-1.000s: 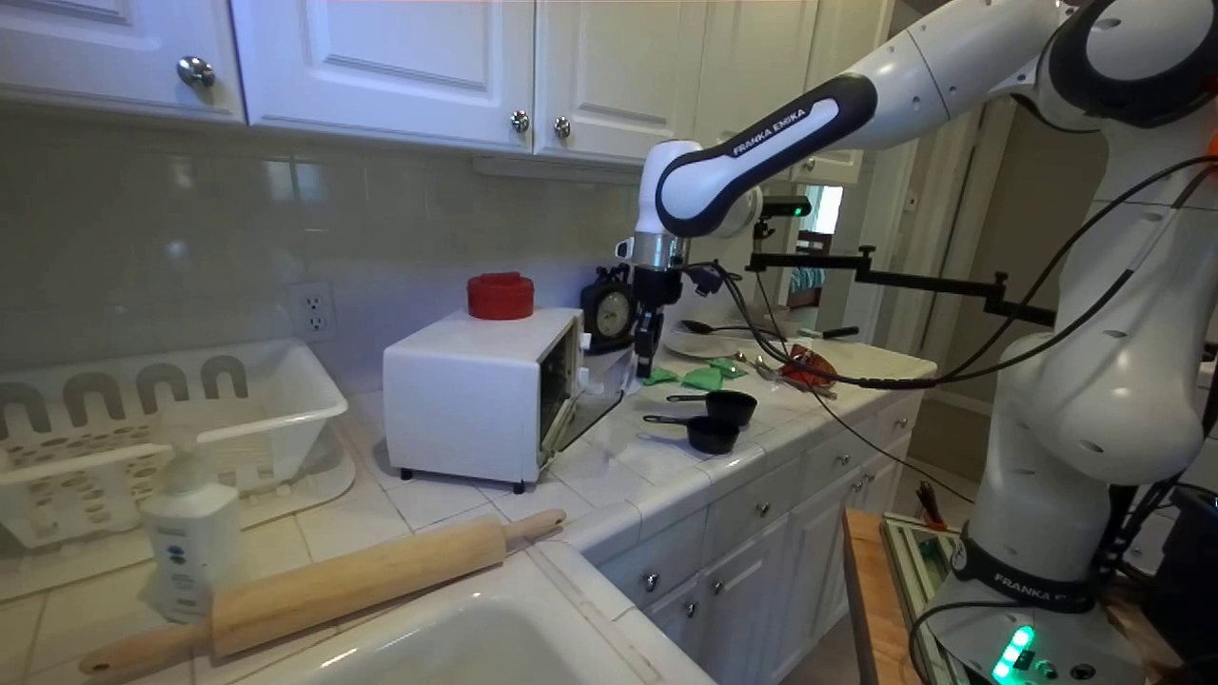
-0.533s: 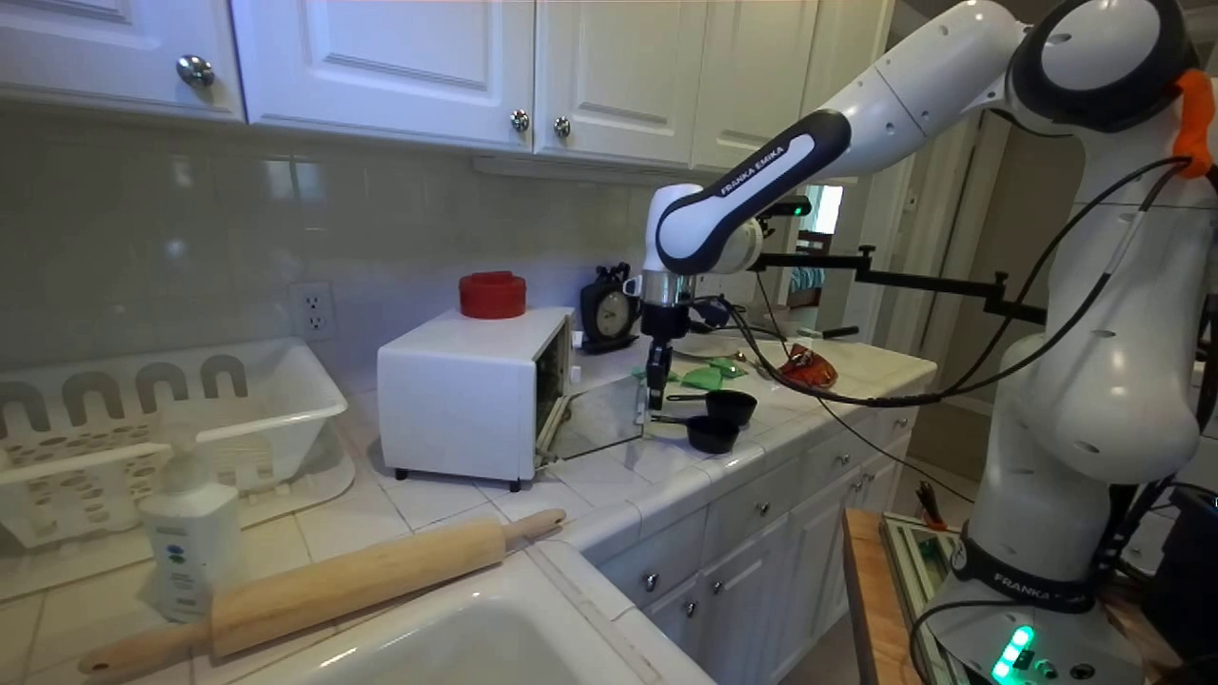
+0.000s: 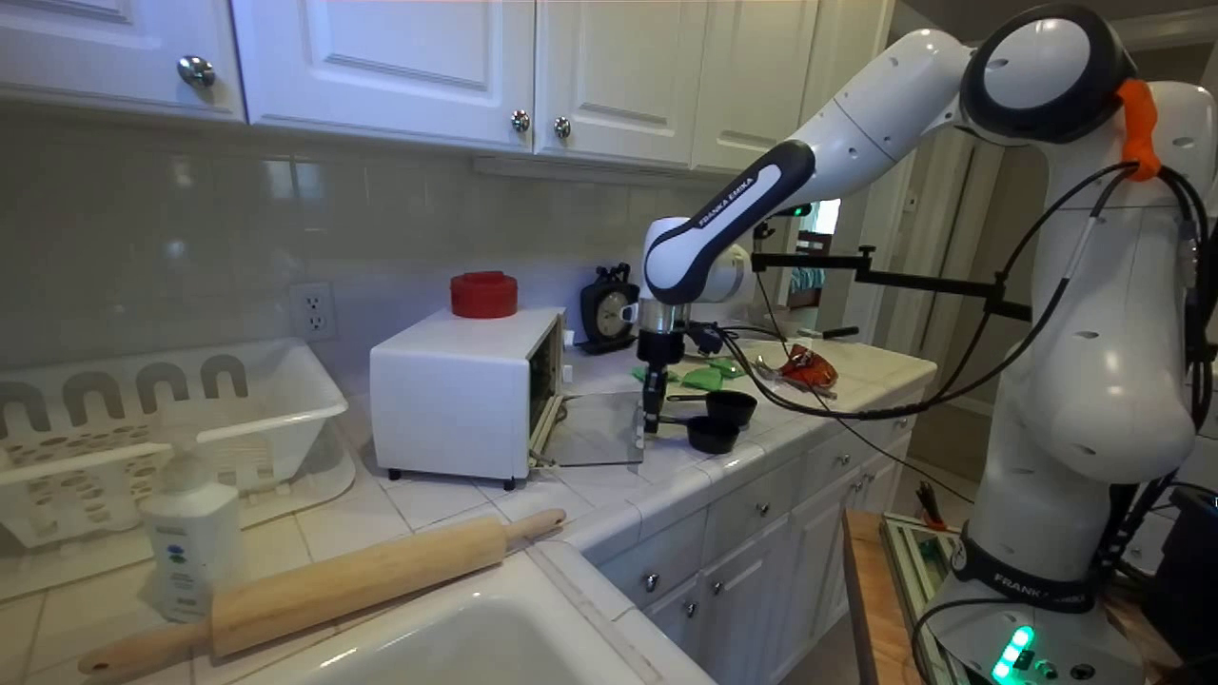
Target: Open the door on the toaster oven.
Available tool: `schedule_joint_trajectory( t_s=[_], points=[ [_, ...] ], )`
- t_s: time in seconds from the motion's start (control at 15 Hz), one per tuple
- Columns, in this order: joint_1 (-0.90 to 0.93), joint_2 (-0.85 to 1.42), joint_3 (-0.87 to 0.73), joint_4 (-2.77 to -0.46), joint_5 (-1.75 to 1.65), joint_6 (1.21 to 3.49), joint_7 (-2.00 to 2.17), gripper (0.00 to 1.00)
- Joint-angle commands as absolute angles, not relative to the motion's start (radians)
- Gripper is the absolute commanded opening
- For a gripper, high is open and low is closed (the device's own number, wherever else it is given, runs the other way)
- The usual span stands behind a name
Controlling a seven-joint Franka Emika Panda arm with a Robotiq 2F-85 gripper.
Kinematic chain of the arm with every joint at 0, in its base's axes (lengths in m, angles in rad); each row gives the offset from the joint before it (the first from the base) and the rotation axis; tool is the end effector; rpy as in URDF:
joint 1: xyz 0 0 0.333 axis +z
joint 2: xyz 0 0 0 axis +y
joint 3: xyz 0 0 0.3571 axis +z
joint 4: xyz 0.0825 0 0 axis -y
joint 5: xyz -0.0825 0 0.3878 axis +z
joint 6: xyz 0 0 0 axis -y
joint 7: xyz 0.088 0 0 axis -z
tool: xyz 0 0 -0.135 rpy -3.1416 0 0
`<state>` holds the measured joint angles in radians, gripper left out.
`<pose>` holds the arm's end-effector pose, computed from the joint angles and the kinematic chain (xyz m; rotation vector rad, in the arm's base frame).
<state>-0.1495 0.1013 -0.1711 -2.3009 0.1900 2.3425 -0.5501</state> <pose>0.4963 -0.1577 0.3101 -3.0101 -0.1405 0.0046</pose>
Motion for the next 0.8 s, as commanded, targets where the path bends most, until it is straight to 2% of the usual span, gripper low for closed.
schedule_joint_trajectory(
  t_s=[0.0,0.73],
  points=[
    [-0.168,0.095,-0.149,-2.295,0.21,2.374,-0.552,0.0],
    [-0.18,-0.064,-0.172,-2.457,0.138,2.4,-0.478,0.0]
  ],
)
